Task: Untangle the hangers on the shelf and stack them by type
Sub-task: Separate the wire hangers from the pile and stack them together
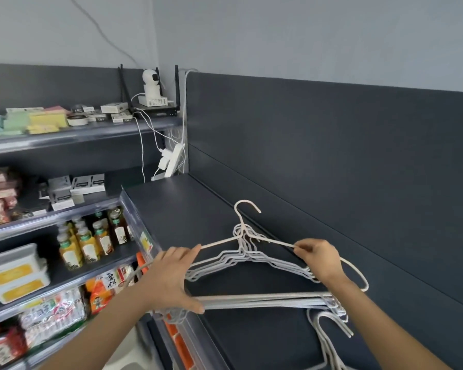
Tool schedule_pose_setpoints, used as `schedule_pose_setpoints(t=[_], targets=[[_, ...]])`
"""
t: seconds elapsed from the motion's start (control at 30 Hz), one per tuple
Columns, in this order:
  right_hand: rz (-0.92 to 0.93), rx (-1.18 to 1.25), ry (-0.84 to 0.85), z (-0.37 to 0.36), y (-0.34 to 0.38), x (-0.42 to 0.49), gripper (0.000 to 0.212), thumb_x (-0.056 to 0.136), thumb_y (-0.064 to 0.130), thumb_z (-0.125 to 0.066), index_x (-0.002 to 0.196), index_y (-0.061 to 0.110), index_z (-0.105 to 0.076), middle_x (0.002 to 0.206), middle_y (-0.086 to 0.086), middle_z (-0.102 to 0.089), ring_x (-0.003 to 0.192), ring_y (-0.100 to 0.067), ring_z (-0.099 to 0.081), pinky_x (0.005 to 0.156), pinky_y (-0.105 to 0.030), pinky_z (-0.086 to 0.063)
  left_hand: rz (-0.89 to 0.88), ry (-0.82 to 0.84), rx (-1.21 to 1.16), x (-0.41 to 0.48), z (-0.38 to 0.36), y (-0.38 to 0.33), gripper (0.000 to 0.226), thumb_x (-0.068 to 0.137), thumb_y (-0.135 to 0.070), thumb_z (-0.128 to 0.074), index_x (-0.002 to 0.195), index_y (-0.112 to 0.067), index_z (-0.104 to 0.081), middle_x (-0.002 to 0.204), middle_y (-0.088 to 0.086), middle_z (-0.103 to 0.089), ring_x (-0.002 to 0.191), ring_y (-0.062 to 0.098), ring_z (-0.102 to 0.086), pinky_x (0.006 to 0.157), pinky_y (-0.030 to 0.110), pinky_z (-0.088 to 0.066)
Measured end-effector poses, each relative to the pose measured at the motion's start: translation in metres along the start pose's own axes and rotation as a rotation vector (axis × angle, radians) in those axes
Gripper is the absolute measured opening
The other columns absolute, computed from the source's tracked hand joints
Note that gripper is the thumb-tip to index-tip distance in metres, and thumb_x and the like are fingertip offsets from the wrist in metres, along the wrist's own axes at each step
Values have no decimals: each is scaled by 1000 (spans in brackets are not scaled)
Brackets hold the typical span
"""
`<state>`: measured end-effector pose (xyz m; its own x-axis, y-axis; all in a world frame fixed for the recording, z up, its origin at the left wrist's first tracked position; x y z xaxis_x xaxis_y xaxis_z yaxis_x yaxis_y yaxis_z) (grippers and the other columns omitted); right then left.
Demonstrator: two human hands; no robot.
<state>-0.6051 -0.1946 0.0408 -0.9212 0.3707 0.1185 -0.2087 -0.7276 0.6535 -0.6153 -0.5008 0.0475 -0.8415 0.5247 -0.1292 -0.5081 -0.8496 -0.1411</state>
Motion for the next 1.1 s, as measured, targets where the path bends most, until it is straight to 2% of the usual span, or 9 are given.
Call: schedule_pose_setpoints(t=[0.17, 0.27, 0.37, 0.5, 0.63, 0.8, 0.9, 0.97, 1.1], targets=[[-40, 43, -29, 26, -31, -46, 8, 80, 10, -67, 81, 14, -74, 78, 0, -73, 83, -21, -67, 88, -38, -49, -84, 21, 39, -28, -11, -38, 119, 55, -81, -42, 147, -23, 4, 142, -5, -24, 129, 15, -23, 108, 30, -19], [-84, 27, -74, 43, -54, -80, 8, 79, 4, -67, 82, 7, -74, 77, -3, -72, 78, -20, -66, 76, -19, -48, -146, 34, 47, -41, -23, -65, 113, 63, -74, -49, 147, -22, 5, 141, -5, -24, 129, 15, -23, 109, 32, -19], [-145, 8, -122, 55, -80, -116, 9, 78, 1, -68, 82, 5, -74, 76, 1, -68, 68, 4, -62, 62, 2, -39, -218, 90, 23, -47, -36, -86, 112, 62, -72, -49, 147, -23, 5, 143, -5, -23, 131, 17, -22, 110, 33, -19], [-211, 15, -166, 73, -107, -156, 7, 78, 0, -68, 80, 5, -72, 73, -1, -66, 56, 26, -51, 59, 5, -37, -280, 141, 6, -55, -48, -116, 114, 64, -68, -59, 147, -22, 5, 142, -4, -22, 132, 17, -21, 112, 34, -21], [-269, -36, -177, 90, -121, -186, 8, 78, 1, -67, 78, 6, -74, 66, 1, -66, 59, 2, -60, 58, 0, -40, -315, 195, -14, -72, -61, -143, 115, 63, -70, -59, 147, -22, 4, 141, -4, -24, 130, 17, -24, 113, 34, -21], [-297, -62, -127, 102, -137, -212, 7, 79, 1, -67, 82, 2, -73, 73, -5, -68, 80, -22, -64, 81, -35, -48, -331, 222, -121, -89, -82, -171, 96, 75, -64, -55, 146, -21, -8, 133, 0, -36, 123, 18, -34, 107, 32, -31], [-291, -62, -82, 102, -149, -220, 9, 81, 3, -66, 85, 4, -74, 81, -8, -71, 85, -23, -65, 80, -31, -46, -296, 101, -227, -88, -92, -176, 50, 93, -38, -45, 138, -21, -34, 118, 0, -50, 111, 14, -46, 97, 28, -39], [-255, -107, -60, 99, -155, -222, 13, 82, 3, -65, 91, 5, -74, 91, -7, -73, 89, -19, -65, 79, -23, -43, -257, -32, -236, -84, -97, -174, 24, 95, -24, -44, 114, -17, -57, 101, -1, -58, 95, 12, -51, 84, 23, -42], [-208, -216, -39, 90, -157, -215, 18, 85, 5, -60, 96, 8, -73, 102, -10, -69, 98, -25, -63, 88, -27, -44, -188, -117, -237, -79, -103, -168, 17, 91, -28, -53, 95, -19, -67, 86, -9, -53, 80, 7, -51, 76, 18, -41]])
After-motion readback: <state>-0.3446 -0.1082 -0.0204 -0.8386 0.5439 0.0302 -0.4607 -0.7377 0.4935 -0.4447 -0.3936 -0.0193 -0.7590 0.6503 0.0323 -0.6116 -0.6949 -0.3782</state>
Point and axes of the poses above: each hand's wrist, its own x-axis towards the middle knuckle, its own z-axis out of the back of the hand, y = z × x, the point moved 4 cm from there along x, towards the middle knuckle
